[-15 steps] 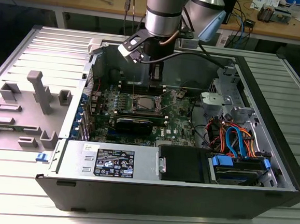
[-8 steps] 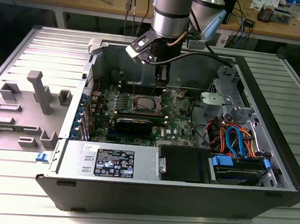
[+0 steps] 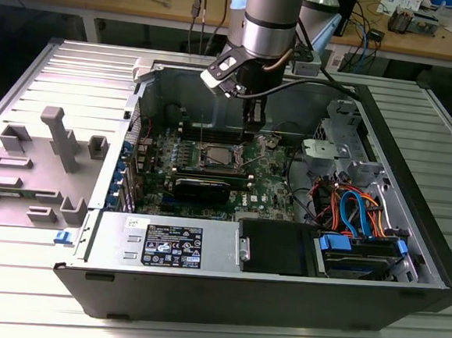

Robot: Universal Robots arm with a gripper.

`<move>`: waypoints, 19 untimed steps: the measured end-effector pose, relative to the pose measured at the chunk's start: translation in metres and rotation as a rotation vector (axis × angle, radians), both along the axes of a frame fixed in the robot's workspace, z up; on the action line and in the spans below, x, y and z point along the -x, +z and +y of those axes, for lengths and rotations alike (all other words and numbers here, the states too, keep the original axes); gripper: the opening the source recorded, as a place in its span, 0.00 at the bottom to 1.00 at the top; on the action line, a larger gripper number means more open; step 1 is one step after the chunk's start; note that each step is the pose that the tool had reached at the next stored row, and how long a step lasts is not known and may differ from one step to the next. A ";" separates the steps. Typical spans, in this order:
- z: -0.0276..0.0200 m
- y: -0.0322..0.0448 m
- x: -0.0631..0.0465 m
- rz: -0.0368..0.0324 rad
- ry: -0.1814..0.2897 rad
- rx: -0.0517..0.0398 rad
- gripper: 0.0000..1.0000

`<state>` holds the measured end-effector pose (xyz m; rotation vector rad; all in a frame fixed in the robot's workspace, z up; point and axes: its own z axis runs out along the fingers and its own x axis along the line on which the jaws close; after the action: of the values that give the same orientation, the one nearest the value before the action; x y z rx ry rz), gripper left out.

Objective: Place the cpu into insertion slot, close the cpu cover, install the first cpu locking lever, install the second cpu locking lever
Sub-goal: 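Close the cpu cover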

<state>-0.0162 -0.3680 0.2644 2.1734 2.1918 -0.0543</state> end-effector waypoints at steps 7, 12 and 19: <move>0.0000 0.0001 -0.017 0.0000 0.017 0.0004 0.11; 0.0002 0.0001 -0.028 0.0001 0.030 0.0004 0.11; 0.0017 -0.0004 -0.041 0.0007 0.047 0.0003 0.11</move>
<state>0.0247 -0.3663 0.2640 2.1210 2.2418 -0.0534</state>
